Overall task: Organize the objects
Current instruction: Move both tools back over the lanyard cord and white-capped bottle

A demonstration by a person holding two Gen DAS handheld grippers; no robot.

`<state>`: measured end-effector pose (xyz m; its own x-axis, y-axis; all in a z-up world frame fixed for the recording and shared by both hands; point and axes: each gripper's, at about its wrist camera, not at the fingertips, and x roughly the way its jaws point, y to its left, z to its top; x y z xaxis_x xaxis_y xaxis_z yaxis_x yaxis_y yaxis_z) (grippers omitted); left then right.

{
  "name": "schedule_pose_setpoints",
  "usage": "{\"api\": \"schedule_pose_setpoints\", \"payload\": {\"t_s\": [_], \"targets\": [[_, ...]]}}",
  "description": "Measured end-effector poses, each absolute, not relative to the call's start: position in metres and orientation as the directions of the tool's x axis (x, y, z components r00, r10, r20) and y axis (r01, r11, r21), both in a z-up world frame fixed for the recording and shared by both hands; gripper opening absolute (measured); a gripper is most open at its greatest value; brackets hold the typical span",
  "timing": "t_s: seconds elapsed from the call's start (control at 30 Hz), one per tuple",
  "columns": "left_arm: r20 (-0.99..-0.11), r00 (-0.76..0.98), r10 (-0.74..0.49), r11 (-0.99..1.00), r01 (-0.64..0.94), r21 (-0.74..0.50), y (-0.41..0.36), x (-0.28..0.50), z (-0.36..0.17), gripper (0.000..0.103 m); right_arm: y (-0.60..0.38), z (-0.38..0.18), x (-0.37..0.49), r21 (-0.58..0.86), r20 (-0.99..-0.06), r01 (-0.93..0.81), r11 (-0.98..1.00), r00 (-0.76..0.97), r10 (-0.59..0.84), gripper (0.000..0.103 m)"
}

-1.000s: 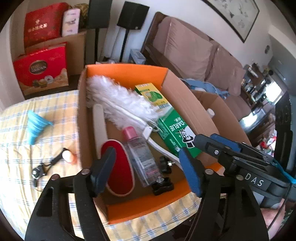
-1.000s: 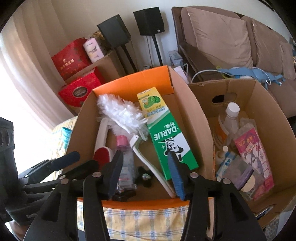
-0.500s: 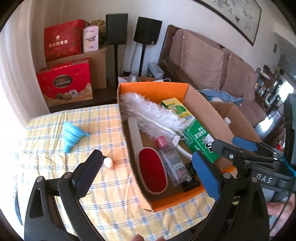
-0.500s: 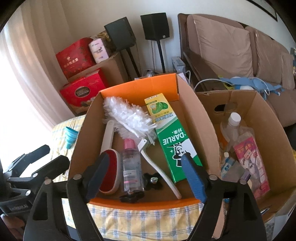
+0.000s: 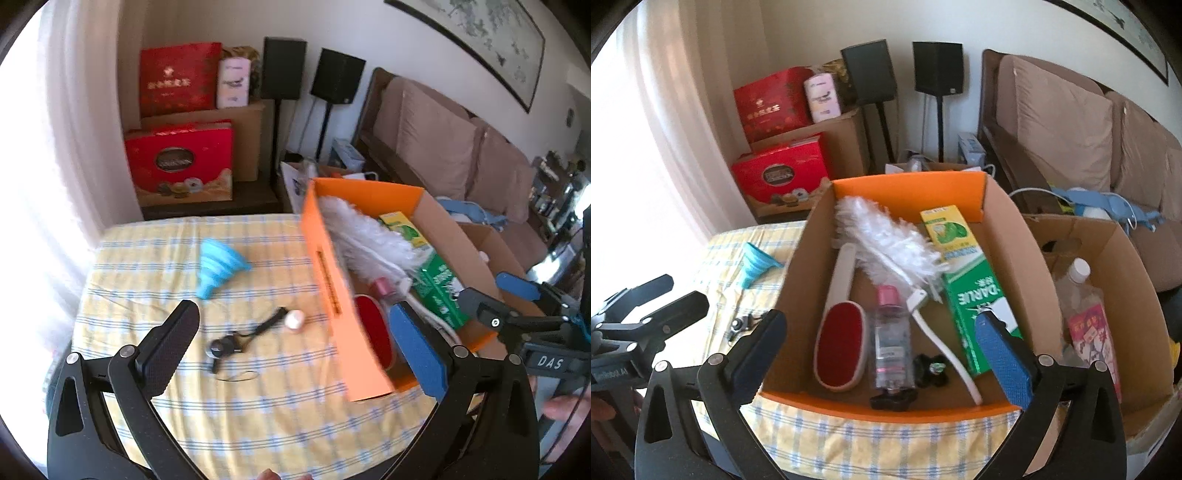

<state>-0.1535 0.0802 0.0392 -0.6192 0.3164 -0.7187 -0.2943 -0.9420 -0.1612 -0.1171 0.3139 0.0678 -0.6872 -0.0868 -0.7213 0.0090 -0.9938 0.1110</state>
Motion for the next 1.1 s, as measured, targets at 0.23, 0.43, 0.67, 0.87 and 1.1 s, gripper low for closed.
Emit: {"api": "schedule_pose_setpoints", "payload": {"t_s": [0.23, 0.43, 0.67, 0.87, 1.1], "targets": [[-0.731, -0.634, 0.253, -0.960, -0.259, -0.107, 0.044, -0.155, 0.032, 0.103, 0.279, 0.070, -0.122, 0.097, -0.715, 0.075, -0.992, -0.689, -0.122, 0.103], [-0.735, -0.631, 0.249, -0.964, -0.234, -0.126, 0.019, -0.157, 0.016, 0.101, 0.254, 0.071, -0.127, 0.098, -0.708, 0.118, -0.988, -0.689, -0.152, 0.103], [-0.771, -0.584, 0.256, -0.961, -0.240, -0.138, 0.008, -0.160, -0.015, 0.093, 0.236, 0.070, -0.131, 0.141, -0.698, 0.151, -0.978, -0.686, -0.207, 0.103], [-0.785, -0.554, 0.278, -0.953, -0.265, -0.150, 0.013, -0.168, -0.043, 0.089, 0.224, 0.065, -0.138, 0.165, -0.699, 0.171, -0.971, -0.674, -0.238, 0.103], [-0.806, -0.526, 0.271, -0.946, -0.301, -0.122, 0.028, -0.181, -0.068, 0.084, 0.216, 0.062, -0.145, 0.180, -0.701, 0.192, -0.965, -0.663, -0.263, 0.099]]}}
